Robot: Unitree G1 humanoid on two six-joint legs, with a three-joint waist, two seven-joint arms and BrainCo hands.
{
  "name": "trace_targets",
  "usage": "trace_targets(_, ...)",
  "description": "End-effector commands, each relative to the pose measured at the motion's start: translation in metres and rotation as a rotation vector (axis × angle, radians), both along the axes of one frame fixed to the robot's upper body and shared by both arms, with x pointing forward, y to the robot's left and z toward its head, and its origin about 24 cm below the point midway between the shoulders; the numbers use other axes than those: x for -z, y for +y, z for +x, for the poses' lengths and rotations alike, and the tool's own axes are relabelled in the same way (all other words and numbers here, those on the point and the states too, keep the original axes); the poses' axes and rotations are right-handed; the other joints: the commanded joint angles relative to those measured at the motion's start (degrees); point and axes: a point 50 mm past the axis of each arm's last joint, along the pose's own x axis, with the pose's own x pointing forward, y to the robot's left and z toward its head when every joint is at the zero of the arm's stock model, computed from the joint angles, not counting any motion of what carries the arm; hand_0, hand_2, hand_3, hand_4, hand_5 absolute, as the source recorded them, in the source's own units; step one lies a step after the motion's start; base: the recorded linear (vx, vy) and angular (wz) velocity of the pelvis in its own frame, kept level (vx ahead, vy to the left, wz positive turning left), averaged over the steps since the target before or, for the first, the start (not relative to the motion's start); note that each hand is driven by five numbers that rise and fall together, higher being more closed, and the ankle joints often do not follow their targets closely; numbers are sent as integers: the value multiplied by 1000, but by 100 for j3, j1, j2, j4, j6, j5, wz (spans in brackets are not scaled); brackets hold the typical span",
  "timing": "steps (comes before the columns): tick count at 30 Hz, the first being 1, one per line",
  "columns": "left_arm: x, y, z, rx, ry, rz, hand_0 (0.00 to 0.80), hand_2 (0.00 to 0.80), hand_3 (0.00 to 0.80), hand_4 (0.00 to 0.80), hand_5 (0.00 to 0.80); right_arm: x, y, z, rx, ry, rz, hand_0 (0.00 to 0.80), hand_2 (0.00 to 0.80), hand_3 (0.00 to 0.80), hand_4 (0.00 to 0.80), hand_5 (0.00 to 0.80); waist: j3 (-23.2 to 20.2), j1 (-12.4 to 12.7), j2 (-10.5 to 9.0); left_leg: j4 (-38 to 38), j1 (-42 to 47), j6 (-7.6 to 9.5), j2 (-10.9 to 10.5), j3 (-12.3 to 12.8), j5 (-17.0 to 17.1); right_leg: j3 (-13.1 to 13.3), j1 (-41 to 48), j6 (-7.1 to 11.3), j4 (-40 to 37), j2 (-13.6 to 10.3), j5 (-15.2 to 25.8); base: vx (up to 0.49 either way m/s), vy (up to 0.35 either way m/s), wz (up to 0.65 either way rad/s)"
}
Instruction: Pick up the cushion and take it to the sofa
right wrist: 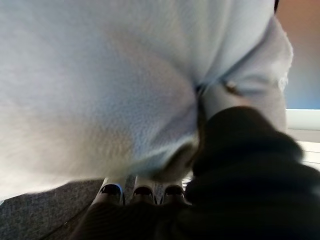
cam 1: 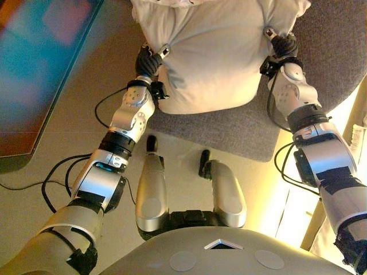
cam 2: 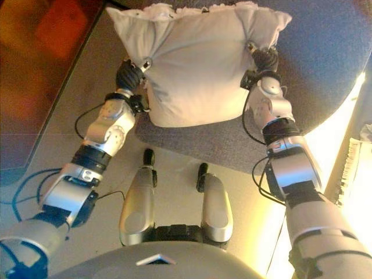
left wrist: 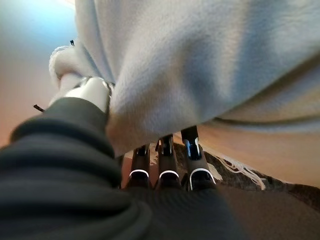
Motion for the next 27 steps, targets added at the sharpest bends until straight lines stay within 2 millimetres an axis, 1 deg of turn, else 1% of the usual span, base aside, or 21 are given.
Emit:
trace_targets(1,-26,-14,-1,47,-122,-60,0,0,0,0,0,-43,13,6,-49,-173,0,0,0,0,0,0,-494,327,-85,404,53,-206,137,6,-392,342,554,297,-1179,-346,844,55,1,-1)
trace_targets(4,-24,-4,-3,-3,-113,-108,0,0,0,0,0,-36,2,3,-3,-163,40,0,0,0,0,0,-596,339,-100,235,193,-249,192,53,-325,287,755,331,-1378,-349,857,58,-13,5)
trace_targets(7,-20,2,-7,-15,-124,-134,0,0,0,0,0,-29,-5,-1,7,-155,65,0,0,0,0,0,-663,352,-104,124,284,-266,212,70,-285,253,914,351,-1510,-359,858,64,-24,5)
trace_targets(13,-8,19,-22,-11,-142,-41,0,0,0,0,0,-7,-26,-14,88,-134,102,0,0,0,0,0,-749,410,-136,-44,426,-286,263,94,-211,199,1132,366,-1704,-337,891,39,-29,7)
trace_targets(15,-1,35,-26,-22,-127,-41,0,0,0,0,0,2,-35,-21,111,-127,99,0,0,0,0,0,-807,414,-103,-145,523,-273,275,138,-173,201,1231,368,-1762,-341,877,64,31,6)
trace_targets(16,1,38,-27,-27,-123,-42,0,0,0,0,0,5,-38,-23,118,-124,95,0,0,0,0,0,-825,418,-99,-177,564,-270,272,150,-164,201,1266,370,-1781,-344,876,82,31,5)
trace_targets(18,9,52,-33,-49,-100,-63,0,0,0,0,0,13,-46,-29,142,-125,99,0,0,0,0,0,-918,426,-77,-270,692,-268,277,192,-146,186,1390,379,-1853,-356,870,103,33,4)
trace_targets(21,26,70,-45,-80,-65,-75,0,0,0,0,0,25,-59,-43,186,-128,108,0,0,0,0,0,-1087,420,-33,-470,937,-256,284,271,-109,166,1616,396,-2002,-367,866,143,54,1)
trace_targets(23,35,77,-53,-90,-45,-81,0,0,0,0,0,32,-66,-52,213,-124,98,0,0,0,0,0,-1182,409,-12,-582,1077,-247,289,317,-88,162,1719,408,-2066,-377,868,137,64,2)
trace_targets(25,44,84,-65,-81,-28,-85,0,0,0,0,0,41,-83,-67,273,-113,82,0,0,0,0,0,-1330,406,24,-750,1266,-227,288,388,-65,150,1885,430,-2182,-382,863,155,71,6)
trace_targets(27,48,88,-74,-70,-18,-82,0,0,0,0,0,49,-99,-80,325,-104,77,0,0,0,0,0,-1443,415,53,-905,1443,-210,285,449,-50,126,2025,450,-2290,-381,868,134,51,5)
